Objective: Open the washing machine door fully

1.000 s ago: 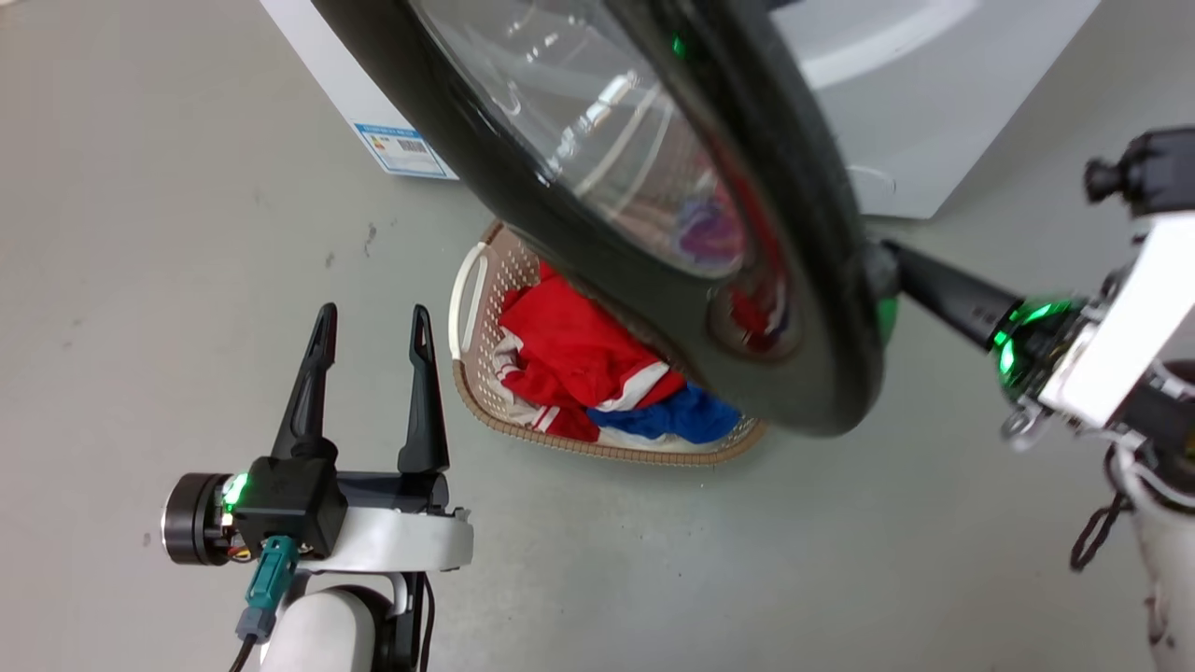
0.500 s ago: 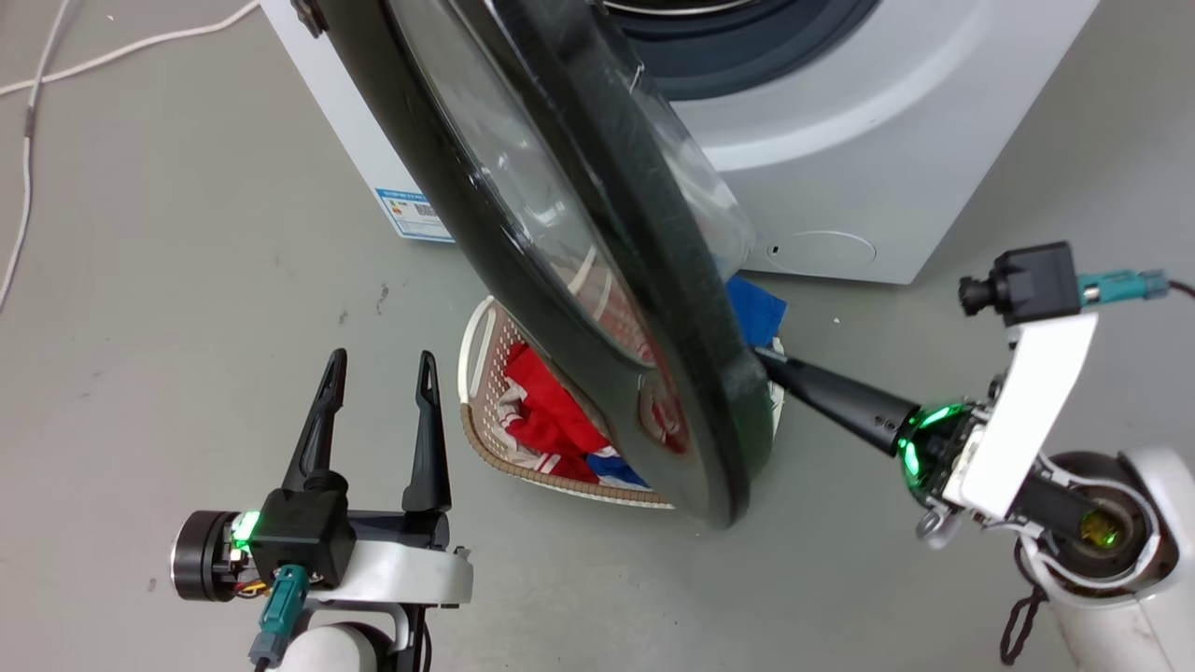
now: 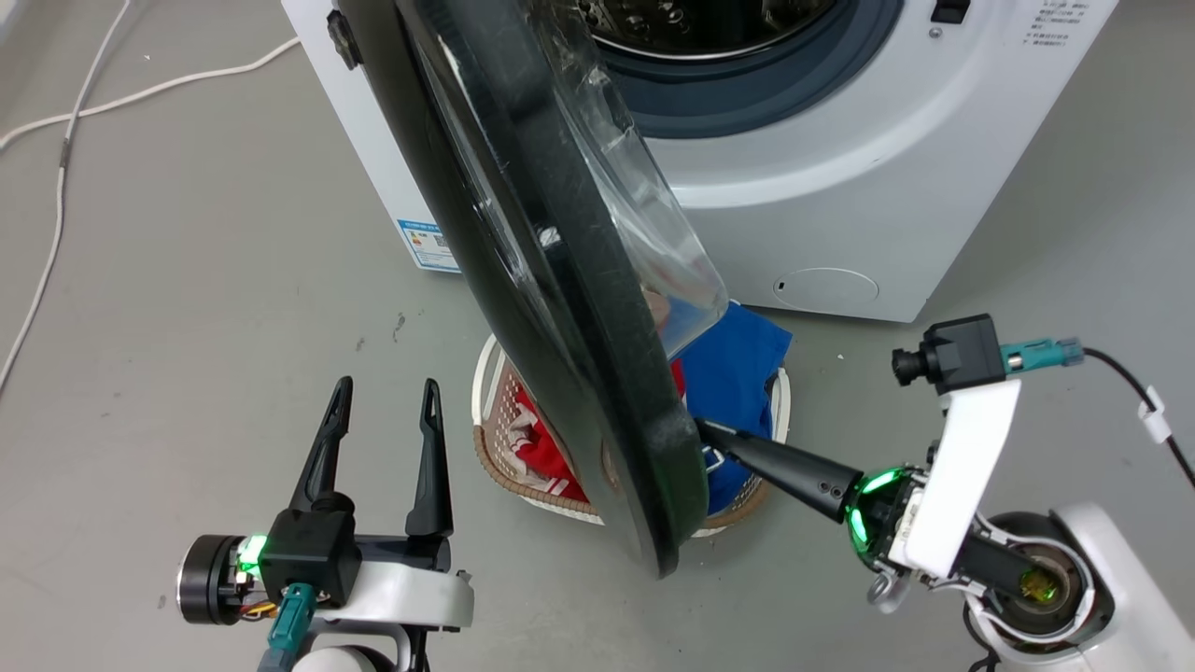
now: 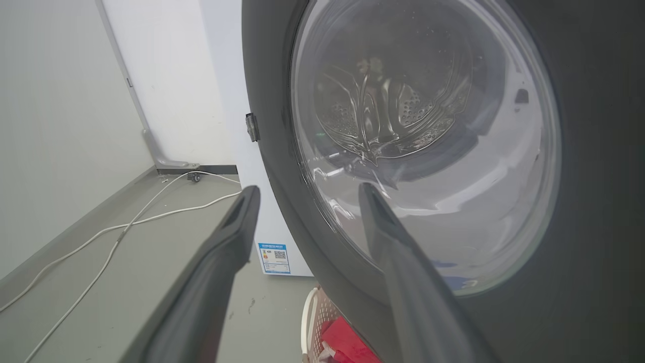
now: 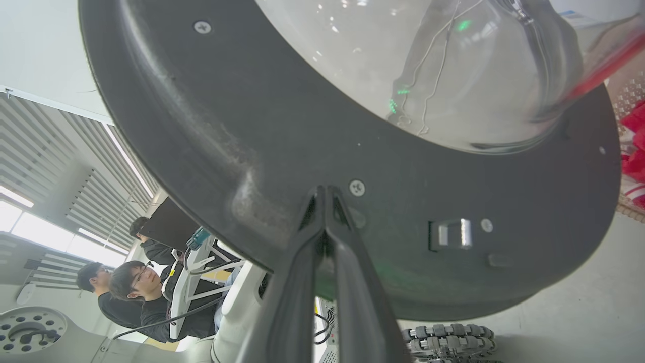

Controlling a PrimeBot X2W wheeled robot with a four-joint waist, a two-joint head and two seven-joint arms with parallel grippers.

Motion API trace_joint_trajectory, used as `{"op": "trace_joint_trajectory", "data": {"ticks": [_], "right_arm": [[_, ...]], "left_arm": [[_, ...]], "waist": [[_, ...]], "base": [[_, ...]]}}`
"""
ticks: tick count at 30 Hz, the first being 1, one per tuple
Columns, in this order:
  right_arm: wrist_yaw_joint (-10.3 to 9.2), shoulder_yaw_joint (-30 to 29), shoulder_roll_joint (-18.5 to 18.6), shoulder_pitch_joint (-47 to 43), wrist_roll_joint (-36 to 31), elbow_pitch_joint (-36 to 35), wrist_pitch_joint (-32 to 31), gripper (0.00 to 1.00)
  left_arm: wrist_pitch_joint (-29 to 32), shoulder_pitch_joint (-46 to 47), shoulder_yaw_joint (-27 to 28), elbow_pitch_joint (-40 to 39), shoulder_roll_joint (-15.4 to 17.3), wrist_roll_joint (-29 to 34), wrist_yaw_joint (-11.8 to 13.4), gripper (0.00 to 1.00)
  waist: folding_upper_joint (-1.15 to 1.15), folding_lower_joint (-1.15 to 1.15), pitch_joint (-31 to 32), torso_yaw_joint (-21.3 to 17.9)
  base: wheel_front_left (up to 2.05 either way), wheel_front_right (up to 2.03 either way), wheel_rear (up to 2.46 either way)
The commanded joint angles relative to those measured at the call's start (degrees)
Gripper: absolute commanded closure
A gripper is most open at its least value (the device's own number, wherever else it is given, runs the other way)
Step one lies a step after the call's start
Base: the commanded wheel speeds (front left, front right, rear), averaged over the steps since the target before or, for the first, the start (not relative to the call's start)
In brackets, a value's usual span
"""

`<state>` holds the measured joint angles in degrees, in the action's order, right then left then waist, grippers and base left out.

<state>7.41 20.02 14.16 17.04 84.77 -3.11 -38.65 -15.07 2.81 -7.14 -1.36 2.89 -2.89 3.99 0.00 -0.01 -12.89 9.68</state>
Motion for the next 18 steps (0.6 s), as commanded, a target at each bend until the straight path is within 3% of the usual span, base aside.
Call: {"op": "trace_joint_trajectory", "data": {"ticks": [1,9,14,15,16,17,18], "right_arm": [[0.15,0.56,-0.31,-1.31,0.62,0.31,0.23,1.0],[0.15,0.79,-0.46,-3.23,1.6,0.46,2.66,1.0],[0.15,-1.77,-0.33,-5.03,-0.31,-1.52,9.08,1.0],[0.15,-2.34,-0.16,-5.47,-1.32,-2.15,11.16,0.86],[0.15,-2.84,0.12,-5.8,-2.88,-2.81,13.53,0.6],[0.15,-3.25,0.28,-6.15,-4.34,-3.53,16.05,0.0],[0.15,-3.61,0.48,-6.74,-5.84,-3.91,18.73,0.0]], "left_arm": [[-0.16,-0.44,0.0,0.09,-0.01,0.11,0.04,0.0],[-0.16,-1.81,0.35,0.45,-0.01,0.43,-0.08,0.0],[-0.16,-3.15,0.69,1.01,0.0,0.81,-0.31,0.0],[-0.16,-3.44,0.8,1.03,0.0,0.93,-0.39,0.0],[-0.16,-3.77,0.91,1.05,-0.01,1.05,-0.43,0.0],[-0.16,-4.09,1.06,1.08,-0.01,1.12,-0.41,0.0],[-0.16,-4.42,1.14,1.08,-0.01,1.2,-0.46,0.0]], "waist": [[0.0,0.01,0.25,0.04],[0.0,0.01,2.52,-0.52],[0.0,0.01,5.11,-1.11],[0.0,0.01,5.65,-1.26],[0.0,0.01,6.17,-1.44],[0.0,0.01,6.66,-1.62],[0.0,0.01,7.16,-1.79]], "base": [[0.0,0.0,0.0],[0.0,0.0,0.0],[0.0,0.0,0.0],[0.0,0.0,0.0],[0.0,0.0,0.0],[0.0,0.0,0.0],[0.0,0.0,0.0]]}}
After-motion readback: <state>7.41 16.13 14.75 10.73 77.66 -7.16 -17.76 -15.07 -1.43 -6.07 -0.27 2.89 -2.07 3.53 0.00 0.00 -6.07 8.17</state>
